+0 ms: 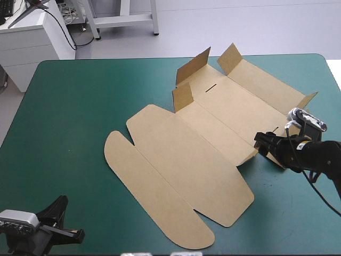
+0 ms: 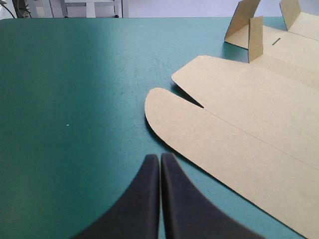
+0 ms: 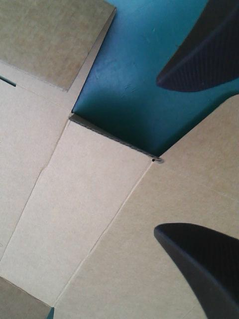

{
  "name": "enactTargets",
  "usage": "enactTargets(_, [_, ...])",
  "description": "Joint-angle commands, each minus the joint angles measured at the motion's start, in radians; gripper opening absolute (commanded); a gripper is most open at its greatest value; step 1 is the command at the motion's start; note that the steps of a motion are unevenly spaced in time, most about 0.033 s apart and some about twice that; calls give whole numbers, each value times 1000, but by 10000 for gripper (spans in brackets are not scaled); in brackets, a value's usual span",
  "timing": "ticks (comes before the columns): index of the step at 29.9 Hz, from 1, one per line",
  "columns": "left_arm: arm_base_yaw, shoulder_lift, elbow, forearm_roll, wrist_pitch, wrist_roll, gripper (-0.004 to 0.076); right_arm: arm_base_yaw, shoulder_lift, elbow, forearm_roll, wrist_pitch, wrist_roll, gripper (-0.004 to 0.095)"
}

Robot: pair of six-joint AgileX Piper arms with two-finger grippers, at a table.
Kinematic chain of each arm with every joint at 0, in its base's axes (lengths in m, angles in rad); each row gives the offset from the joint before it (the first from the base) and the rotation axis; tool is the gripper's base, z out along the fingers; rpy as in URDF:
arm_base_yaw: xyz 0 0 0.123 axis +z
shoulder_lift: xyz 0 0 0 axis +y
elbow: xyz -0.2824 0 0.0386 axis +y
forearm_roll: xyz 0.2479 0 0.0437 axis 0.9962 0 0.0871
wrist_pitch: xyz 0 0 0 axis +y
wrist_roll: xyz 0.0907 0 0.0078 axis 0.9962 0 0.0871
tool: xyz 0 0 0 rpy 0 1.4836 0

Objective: Fold the box

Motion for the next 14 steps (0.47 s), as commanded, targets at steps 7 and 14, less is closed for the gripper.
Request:
enactTargets(7, [-5, -5, -23, -22, -77, 1, -8, 0, 224, -46, 75, -87, 112, 679])
enactTargets(14, [-5, -5, -23, -22, -77, 1, -8, 0, 312, -46, 121, -121, 138, 678])
